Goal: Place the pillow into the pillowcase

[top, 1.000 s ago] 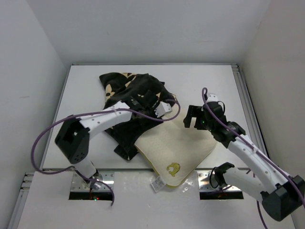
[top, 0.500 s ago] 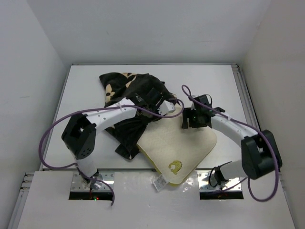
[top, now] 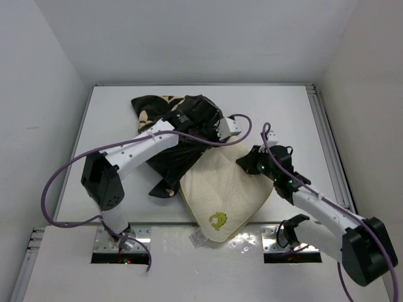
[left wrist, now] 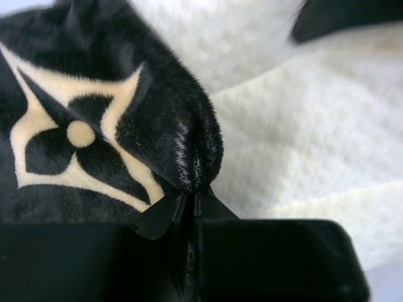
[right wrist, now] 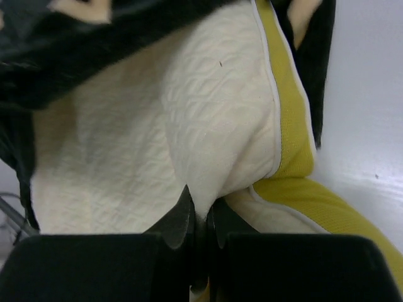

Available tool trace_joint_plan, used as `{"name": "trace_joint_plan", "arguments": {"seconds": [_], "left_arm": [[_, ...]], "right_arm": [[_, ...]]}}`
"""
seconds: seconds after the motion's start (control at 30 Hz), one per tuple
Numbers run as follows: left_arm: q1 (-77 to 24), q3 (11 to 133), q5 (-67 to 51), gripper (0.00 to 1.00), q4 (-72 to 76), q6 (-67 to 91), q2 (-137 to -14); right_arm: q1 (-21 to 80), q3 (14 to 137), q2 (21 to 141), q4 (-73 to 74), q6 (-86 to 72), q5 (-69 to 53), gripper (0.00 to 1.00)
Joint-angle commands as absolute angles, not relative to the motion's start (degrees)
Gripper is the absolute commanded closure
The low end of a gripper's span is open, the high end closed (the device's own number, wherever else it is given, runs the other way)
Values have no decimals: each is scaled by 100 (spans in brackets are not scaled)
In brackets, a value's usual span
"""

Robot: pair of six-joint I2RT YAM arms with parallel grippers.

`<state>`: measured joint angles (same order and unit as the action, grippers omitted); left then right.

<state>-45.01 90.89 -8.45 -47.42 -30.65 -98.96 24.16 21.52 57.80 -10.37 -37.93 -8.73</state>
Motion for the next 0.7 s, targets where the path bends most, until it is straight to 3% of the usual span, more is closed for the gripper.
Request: {"name": "trace_joint_plan", "arguments": {"seconds": [0.0, 0.23, 0.37, 0.47, 0.57, 0.6, 0.67], "left_arm": [[-4772, 9825, -2246, 100, -4350, -3322, -9993], [-5054, 9739, -3796, 100, -5482, -4543, -9932], [-5019, 9362, -3516, 100, -5950, -5044, -9659], [-4852, 8580, -2911, 99, -5451, -4958, -9159], [-4659, 8236, -2190, 81, -5072, -4563, -9052], [-4589, 8227, -1788, 67, -4967, -4248, -9114], [-4544, 8288, -1382, 57, -4685, -3921, -9184]], "right_arm": [[2838, 2233, 5266, -3144, -4701, -354, 100], [2997, 2013, 5045, -3481, -5246, 983, 100], [2997, 1890, 4712, -3113, -5353, 1852, 100], [2971, 1951, 4448, -2480, -5370, 2495, 100], [2962, 2057, 4333, -1821, -5562, 2785, 100], [2979, 2004, 4316, -1645, -5659, 2847, 100], [2997, 1873, 4280, -1539, -6114, 3049, 100]]}}
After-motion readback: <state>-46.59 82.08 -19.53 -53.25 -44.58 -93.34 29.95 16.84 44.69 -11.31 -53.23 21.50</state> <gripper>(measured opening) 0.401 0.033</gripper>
